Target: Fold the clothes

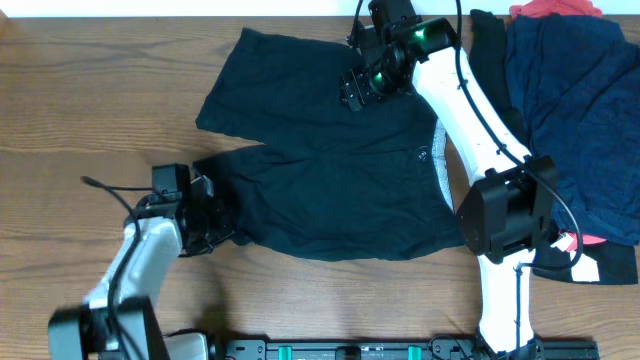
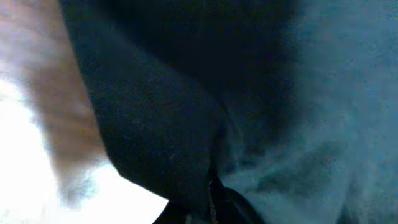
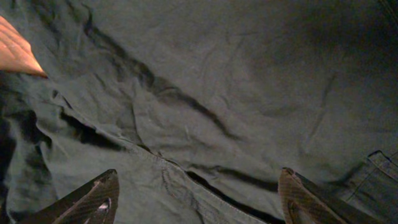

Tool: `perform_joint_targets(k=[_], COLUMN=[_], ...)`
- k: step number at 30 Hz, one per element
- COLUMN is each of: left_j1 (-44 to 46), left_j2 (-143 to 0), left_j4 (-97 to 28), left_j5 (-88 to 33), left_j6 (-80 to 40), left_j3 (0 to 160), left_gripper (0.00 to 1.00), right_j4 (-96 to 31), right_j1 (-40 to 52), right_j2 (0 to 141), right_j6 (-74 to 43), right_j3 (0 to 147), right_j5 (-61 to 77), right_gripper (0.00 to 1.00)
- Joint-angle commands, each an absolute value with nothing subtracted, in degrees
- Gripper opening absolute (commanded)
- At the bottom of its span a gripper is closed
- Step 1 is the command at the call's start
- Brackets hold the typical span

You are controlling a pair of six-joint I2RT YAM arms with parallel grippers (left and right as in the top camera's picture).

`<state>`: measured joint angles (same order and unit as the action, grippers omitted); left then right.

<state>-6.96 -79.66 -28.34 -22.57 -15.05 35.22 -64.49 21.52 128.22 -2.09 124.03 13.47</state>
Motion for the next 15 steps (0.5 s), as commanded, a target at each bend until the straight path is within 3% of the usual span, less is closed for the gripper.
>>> perform_joint_targets(k=[1,8,12,14,15], left_j1=[-6.8,-6.8,-6.8,-6.8,-6.8], left_j2=[-73.2,-58.4,-52.6,-50.7,-50.0], left_j4=[-31.7,-46.0,-52.3,-54.7,-55.6], left_j5=[-23.3,-21.6,-21.6,-21.4,-21.4], left_j6=[-15.2,-18.1,-18.2,-18.8,-18.8], left_j3=[34.9,36.7,37.3,37.3,37.3], left_gripper=[0.06,0.06,0.06,0.06,0.06], right_j4=[-64.7,-66.3,-69.9,-72.4,-73.9], right_j1=[21.7,21.8,22.5,23.3,23.8], right_j2=[126.8,126.8,126.8,126.8,126.8], right_j6=[-1.1,-1.1,-0.1,0.2,0.4], right_j3=[123.7,123.7,123.7,123.7,123.7], right_j5=[13.5,13.6,14.2,14.5,14.9], right_gripper=[0.8,0.78,0.73,0.66,0.58])
